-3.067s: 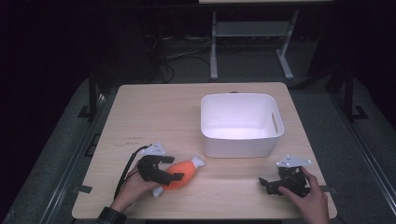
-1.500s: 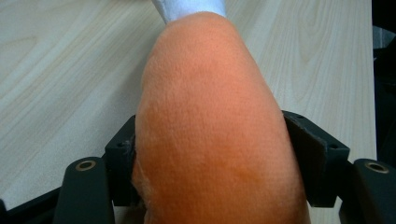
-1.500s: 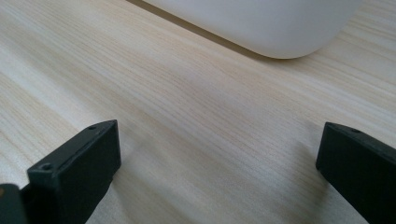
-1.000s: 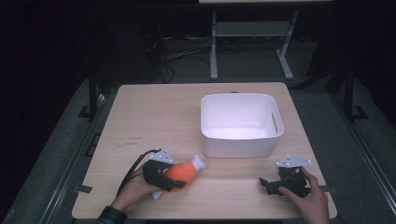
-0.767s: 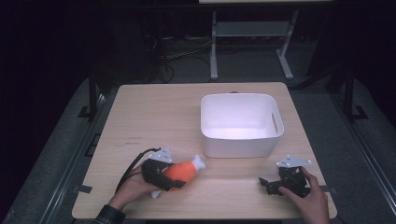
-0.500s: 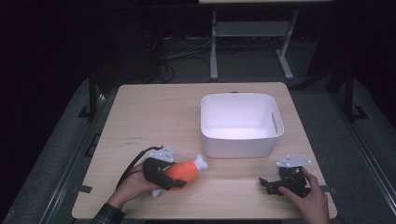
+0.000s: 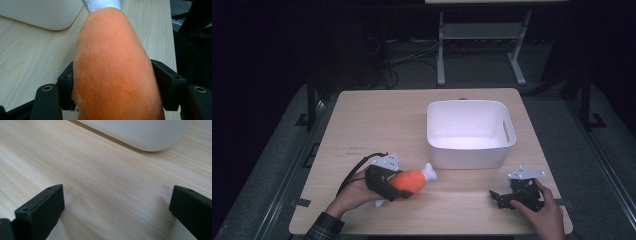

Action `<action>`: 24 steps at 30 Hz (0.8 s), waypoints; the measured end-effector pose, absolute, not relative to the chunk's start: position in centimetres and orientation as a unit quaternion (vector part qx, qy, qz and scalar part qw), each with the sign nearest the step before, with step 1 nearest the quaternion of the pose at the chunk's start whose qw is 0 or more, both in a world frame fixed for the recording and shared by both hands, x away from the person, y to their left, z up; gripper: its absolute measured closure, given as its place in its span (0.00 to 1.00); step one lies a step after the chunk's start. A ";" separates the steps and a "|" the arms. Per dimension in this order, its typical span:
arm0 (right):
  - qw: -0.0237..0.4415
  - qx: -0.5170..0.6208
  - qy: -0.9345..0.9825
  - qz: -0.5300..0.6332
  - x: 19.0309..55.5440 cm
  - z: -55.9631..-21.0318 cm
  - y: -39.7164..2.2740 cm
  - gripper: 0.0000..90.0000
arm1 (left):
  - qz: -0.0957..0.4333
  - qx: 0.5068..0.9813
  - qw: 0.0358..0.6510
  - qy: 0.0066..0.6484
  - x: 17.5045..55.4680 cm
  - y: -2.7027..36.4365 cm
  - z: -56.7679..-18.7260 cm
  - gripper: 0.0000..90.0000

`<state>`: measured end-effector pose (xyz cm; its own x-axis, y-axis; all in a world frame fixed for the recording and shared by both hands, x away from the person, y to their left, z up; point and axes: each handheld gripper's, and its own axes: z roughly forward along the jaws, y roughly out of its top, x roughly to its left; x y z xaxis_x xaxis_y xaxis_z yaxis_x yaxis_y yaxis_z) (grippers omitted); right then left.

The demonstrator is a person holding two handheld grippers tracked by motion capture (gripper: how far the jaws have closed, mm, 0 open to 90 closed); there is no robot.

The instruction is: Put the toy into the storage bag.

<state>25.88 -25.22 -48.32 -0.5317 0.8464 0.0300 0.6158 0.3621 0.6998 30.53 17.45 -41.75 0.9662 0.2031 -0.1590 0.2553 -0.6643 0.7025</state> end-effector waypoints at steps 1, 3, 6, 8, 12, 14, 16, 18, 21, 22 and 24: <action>0.171 0.453 0.807 0.338 25.9 -48.3 -25.2 0.00 | -0.034 0.912 0.390 0.125 30.5 17.4 -41.6 0.34; 0.171 0.453 0.807 0.338 25.9 -48.3 -25.2 0.00 | -0.033 0.912 0.391 0.120 30.6 17.3 -41.3 0.34; 0.171 0.453 0.807 0.338 25.9 -48.3 -25.2 0.00 | -0.032 0.913 0.391 0.115 30.7 17.1 -40.9 0.34; 0.171 0.453 0.807 0.338 25.9 -48.3 -25.2 0.00 | -0.033 0.913 0.391 0.111 30.7 17.0 -40.6 0.34; 0.171 0.453 0.807 0.338 25.9 -48.3 -25.2 0.00 | -0.032 0.911 0.396 0.106 30.7 16.8 -39.8 0.34; 0.171 0.453 0.807 0.338 25.9 -48.3 -25.2 0.00 | -0.029 0.913 0.395 0.100 30.8 16.7 -39.4 0.34; 0.171 0.453 0.807 0.338 25.9 -48.3 -25.2 0.00 | -0.028 0.913 0.395 0.099 30.8 16.7 -39.1 0.34; 0.171 0.453 0.807 0.338 25.9 -48.3 -25.2 0.00 | -0.028 0.913 0.397 0.096 30.9 16.6 -38.7 0.34; 0.171 0.453 0.807 0.338 25.9 -48.3 -25.2 0.00 | -0.026 0.913 0.398 0.091 31.0 16.5 -38.3 0.34; 0.171 0.453 0.807 0.338 25.9 -48.3 -25.2 0.00 | -0.026 0.913 0.397 0.087 31.0 16.5 -38.1 0.34; 0.171 0.453 0.807 0.338 25.9 -48.3 -25.2 0.00 | -0.025 0.914 0.397 0.085 31.0 16.4 -37.8 0.34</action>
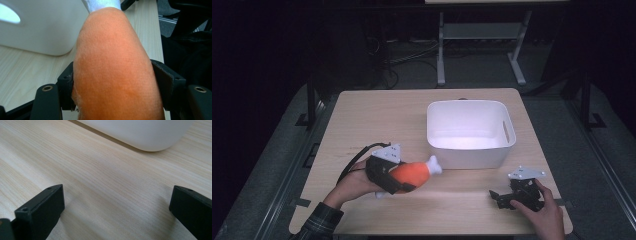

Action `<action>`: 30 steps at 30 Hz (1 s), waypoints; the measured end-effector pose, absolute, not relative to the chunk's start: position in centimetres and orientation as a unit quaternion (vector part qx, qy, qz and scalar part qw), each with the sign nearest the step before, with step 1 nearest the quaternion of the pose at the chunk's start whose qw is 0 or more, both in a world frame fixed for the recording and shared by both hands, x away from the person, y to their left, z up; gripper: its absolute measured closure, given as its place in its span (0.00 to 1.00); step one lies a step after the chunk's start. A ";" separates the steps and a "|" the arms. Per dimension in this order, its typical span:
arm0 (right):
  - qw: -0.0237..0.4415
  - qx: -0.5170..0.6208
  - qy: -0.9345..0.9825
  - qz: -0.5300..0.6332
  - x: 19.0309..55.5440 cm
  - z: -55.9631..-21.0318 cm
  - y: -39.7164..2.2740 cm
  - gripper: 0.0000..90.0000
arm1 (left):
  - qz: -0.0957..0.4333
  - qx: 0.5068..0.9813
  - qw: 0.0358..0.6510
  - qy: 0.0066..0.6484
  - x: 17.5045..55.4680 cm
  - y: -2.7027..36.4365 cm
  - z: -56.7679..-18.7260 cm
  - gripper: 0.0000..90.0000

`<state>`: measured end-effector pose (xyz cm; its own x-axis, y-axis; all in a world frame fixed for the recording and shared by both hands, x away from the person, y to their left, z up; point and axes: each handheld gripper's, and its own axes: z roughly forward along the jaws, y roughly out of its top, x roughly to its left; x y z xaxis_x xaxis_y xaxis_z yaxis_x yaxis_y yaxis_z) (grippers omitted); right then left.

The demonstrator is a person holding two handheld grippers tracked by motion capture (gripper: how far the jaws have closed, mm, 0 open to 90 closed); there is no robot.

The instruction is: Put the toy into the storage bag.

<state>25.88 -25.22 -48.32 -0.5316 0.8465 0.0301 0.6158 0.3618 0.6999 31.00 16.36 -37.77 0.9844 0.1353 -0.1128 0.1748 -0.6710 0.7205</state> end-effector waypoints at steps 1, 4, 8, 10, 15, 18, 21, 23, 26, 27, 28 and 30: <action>0.171 0.453 0.807 0.338 25.9 -48.3 -25.2 0.00 | -0.024 0.914 0.396 0.082 31.0 16.3 -37.6 0.34; 0.170 0.453 0.807 0.338 25.9 -48.3 -25.2 0.00 | -0.022 0.914 0.397 0.077 31.1 16.1 -37.0 0.34; 0.170 0.453 0.807 0.338 25.9 -48.3 -25.2 0.00 | -0.019 0.917 0.393 0.068 31.2 15.7 -36.4 0.34; 0.170 0.453 0.807 0.338 25.9 -48.3 -25.2 0.00 | -0.018 0.917 0.394 0.065 31.2 15.4 -36.0 0.34; 0.170 0.453 0.807 0.338 25.9 -48.3 -25.2 0.00 | -0.021 0.915 0.399 0.054 31.4 14.8 -35.1 0.34; 0.170 0.453 0.807 0.338 25.9 -48.3 -25.2 0.00 | -0.021 0.915 0.400 0.049 31.5 14.4 -34.8 0.34; 0.170 0.453 0.808 0.338 25.9 -48.3 -25.2 0.00 | -0.020 0.916 0.399 0.044 31.7 14.1 -34.4 0.34; 0.170 0.453 0.807 0.338 25.9 -48.3 -25.2 0.00 | -0.019 0.915 0.401 0.043 31.7 14.0 -34.0 0.34; 0.171 0.452 0.808 0.338 25.9 -48.3 -25.2 0.00 | -0.018 0.915 0.400 0.037 31.9 13.8 -33.4 0.34; 0.172 0.452 0.808 0.338 25.9 -48.3 -25.2 0.00 | -0.018 0.915 0.400 0.035 32.0 13.8 -33.3 0.34; 0.171 0.452 0.808 0.338 25.9 -48.3 -25.2 0.00 | -0.018 0.915 0.401 0.032 32.1 13.7 -33.0 0.34; 0.171 0.452 0.808 0.338 25.9 -48.3 -25.2 0.00 | -0.018 0.915 0.401 0.029 32.2 13.5 -32.7 0.34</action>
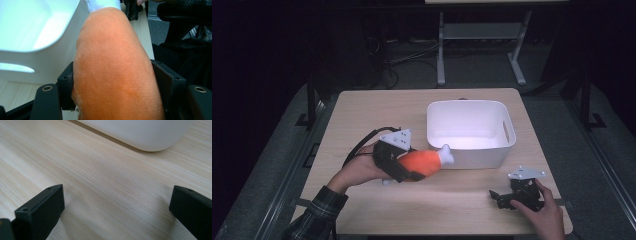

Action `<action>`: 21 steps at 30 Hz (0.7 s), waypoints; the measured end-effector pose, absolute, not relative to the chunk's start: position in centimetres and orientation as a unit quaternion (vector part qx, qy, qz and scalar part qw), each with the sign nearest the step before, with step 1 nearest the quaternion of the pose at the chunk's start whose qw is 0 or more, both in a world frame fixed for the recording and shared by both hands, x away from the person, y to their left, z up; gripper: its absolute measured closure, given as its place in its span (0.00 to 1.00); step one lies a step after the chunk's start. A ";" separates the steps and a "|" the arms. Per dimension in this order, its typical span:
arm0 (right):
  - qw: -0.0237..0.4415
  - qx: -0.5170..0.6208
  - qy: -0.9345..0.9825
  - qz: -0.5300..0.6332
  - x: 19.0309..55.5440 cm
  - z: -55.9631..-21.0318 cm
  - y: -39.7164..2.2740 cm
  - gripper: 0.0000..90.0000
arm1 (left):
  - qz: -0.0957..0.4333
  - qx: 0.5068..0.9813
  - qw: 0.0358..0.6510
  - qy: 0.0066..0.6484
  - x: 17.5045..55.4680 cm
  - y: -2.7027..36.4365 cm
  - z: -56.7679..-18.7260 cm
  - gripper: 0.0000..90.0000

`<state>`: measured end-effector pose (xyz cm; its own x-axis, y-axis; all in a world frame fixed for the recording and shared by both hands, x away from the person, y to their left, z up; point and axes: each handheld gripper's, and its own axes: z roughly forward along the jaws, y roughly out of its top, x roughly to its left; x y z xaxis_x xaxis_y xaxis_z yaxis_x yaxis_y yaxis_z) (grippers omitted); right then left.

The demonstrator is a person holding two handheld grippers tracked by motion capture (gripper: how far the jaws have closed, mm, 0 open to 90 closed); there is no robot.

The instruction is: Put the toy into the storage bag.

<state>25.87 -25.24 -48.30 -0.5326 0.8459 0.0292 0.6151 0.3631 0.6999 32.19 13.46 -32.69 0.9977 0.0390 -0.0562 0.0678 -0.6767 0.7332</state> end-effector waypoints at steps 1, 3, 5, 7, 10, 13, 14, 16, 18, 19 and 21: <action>0.171 0.452 0.808 0.338 25.9 -48.3 -25.2 0.00 | -0.018 0.916 0.401 0.029 32.2 13.4 -32.6 0.34; 0.171 0.452 0.808 0.338 25.9 -48.3 -25.2 0.00 | -0.018 0.916 0.401 0.026 32.4 13.1 -32.2 0.34; 0.171 0.452 0.808 0.338 25.9 -48.3 -25.2 0.00 | -0.017 0.916 0.399 0.023 32.6 12.9 -31.9 0.34; 0.171 0.452 0.808 0.338 25.9 -48.3 -25.2 0.00 | -0.019 0.916 0.400 0.021 32.8 12.6 -31.6 0.34; 0.171 0.452 0.808 0.338 25.9 -48.3 -25.2 0.00 | -0.017 0.916 0.400 0.019 33.1 12.2 -31.2 0.34; 0.171 0.452 0.808 0.338 25.9 -48.3 -25.2 0.00 | -0.017 0.917 0.398 0.014 33.5 11.8 -30.8 0.34; 0.171 0.452 0.807 0.338 25.9 -48.3 -25.2 0.00 | -0.016 0.917 0.397 0.013 33.6 11.6 -30.7 0.34; 0.171 0.453 0.807 0.338 25.9 -48.3 -25.2 0.00 | -0.017 0.918 0.395 0.012 33.7 11.4 -30.4 0.34; 0.171 0.453 0.807 0.338 25.9 -48.3 -25.2 0.00 | -0.014 0.918 0.395 0.008 34.0 11.2 -30.2 0.34; 0.171 0.452 0.808 0.337 25.9 -48.3 -25.2 0.00 | -0.016 0.918 0.396 0.008 34.1 11.1 -30.0 0.34; 0.171 0.452 0.808 0.337 25.9 -48.3 -25.2 0.00 | -0.014 0.918 0.396 0.006 34.3 10.9 -29.7 0.34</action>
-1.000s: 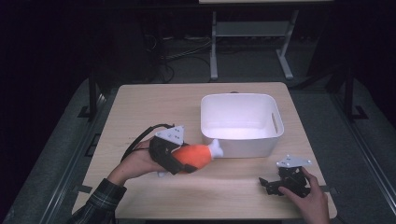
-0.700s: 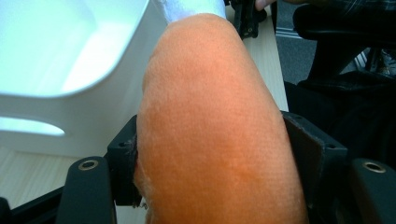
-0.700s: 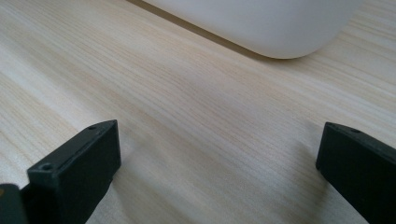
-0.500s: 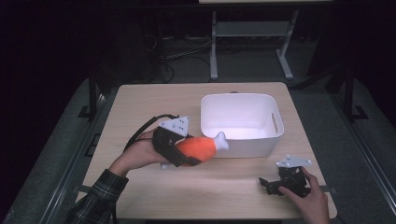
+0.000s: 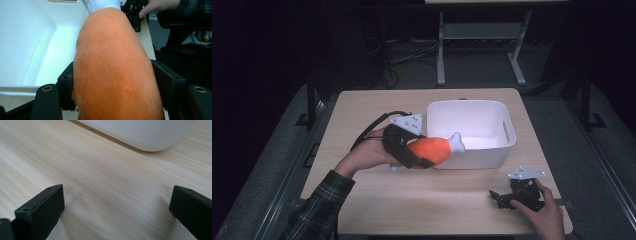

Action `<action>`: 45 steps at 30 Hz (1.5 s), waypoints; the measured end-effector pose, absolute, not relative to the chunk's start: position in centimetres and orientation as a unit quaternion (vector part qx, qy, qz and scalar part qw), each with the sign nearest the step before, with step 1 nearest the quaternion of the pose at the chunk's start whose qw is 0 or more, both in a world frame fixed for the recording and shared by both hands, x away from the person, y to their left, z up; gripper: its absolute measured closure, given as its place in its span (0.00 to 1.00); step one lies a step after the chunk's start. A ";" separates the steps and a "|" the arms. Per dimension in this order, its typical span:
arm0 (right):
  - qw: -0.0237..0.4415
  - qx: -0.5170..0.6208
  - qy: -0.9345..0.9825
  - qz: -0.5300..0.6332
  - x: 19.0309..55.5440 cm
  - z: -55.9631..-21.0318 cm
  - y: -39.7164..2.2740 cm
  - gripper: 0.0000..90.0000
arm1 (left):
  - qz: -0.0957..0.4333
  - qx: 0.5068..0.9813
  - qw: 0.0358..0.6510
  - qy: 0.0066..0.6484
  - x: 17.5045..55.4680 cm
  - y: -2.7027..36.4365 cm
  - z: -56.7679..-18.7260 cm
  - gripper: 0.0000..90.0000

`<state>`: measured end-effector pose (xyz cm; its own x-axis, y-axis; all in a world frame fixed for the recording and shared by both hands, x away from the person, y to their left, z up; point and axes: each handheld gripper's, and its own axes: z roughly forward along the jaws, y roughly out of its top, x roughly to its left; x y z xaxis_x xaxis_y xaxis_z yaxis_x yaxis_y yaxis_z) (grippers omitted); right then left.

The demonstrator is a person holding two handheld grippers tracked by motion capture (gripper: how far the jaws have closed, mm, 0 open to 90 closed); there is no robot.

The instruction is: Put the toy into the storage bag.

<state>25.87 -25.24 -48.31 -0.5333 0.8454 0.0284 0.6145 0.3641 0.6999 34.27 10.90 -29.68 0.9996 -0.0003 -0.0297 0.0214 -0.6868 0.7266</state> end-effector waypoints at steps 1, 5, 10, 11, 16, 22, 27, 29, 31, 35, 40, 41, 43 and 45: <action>0.171 0.452 0.808 0.337 25.9 -48.3 -25.2 0.00 | -0.013 0.918 0.397 0.005 34.4 10.7 -29.5 0.34; 0.171 0.452 0.808 0.338 25.9 -48.3 -25.2 0.00 | -0.011 0.919 0.395 0.001 34.9 10.3 -28.9 0.34; 0.171 0.452 0.808 0.338 25.9 -48.3 -25.2 0.00 | -0.005 0.920 0.391 -0.004 35.5 9.5 -28.2 0.34; 0.171 0.452 0.807 0.338 25.9 -48.3 -25.2 0.00 | -0.004 0.922 0.388 -0.007 35.6 9.3 -28.1 0.34; 0.171 0.453 0.807 0.338 25.9 -48.3 -25.2 0.00 | -0.004 0.924 0.383 -0.013 36.5 8.2 -27.6 0.34; 0.171 0.453 0.807 0.338 25.9 -48.3 -25.2 0.00 | -0.003 0.924 0.381 -0.023 37.6 6.8 -26.9 0.34; 0.171 0.453 0.807 0.338 25.9 -48.3 -25.2 0.00 | -0.003 0.925 0.380 -0.029 38.4 5.8 -26.6 0.34; 0.170 0.453 0.807 0.338 25.9 -48.3 -25.2 0.00 | -0.001 0.925 0.378 -0.033 38.7 5.4 -26.6 0.34; 0.170 0.453 0.807 0.338 25.9 -48.3 -25.2 0.00 | 0.000 0.925 0.377 -0.036 39.0 5.0 -26.5 0.34; 0.170 0.453 0.807 0.339 25.9 -48.3 -25.2 0.00 | -0.006 0.926 0.376 -0.037 39.7 4.4 -26.6 0.34; 0.171 0.452 0.808 0.338 25.9 -48.3 -25.2 0.00 | -0.007 0.929 0.367 -0.047 40.3 3.3 -26.9 0.34; 0.171 0.452 0.808 0.338 25.9 -48.3 -25.2 0.00 | -0.008 0.930 0.366 -0.046 40.4 3.1 -27.0 0.34; 0.171 0.452 0.808 0.338 25.9 -48.3 -25.2 0.00 | -0.012 0.928 0.368 -0.050 40.7 2.6 -27.4 0.34; 0.171 0.453 0.807 0.338 25.9 -48.3 -25.2 0.00 | -0.014 0.929 0.367 -0.051 41.0 2.3 -27.7 0.34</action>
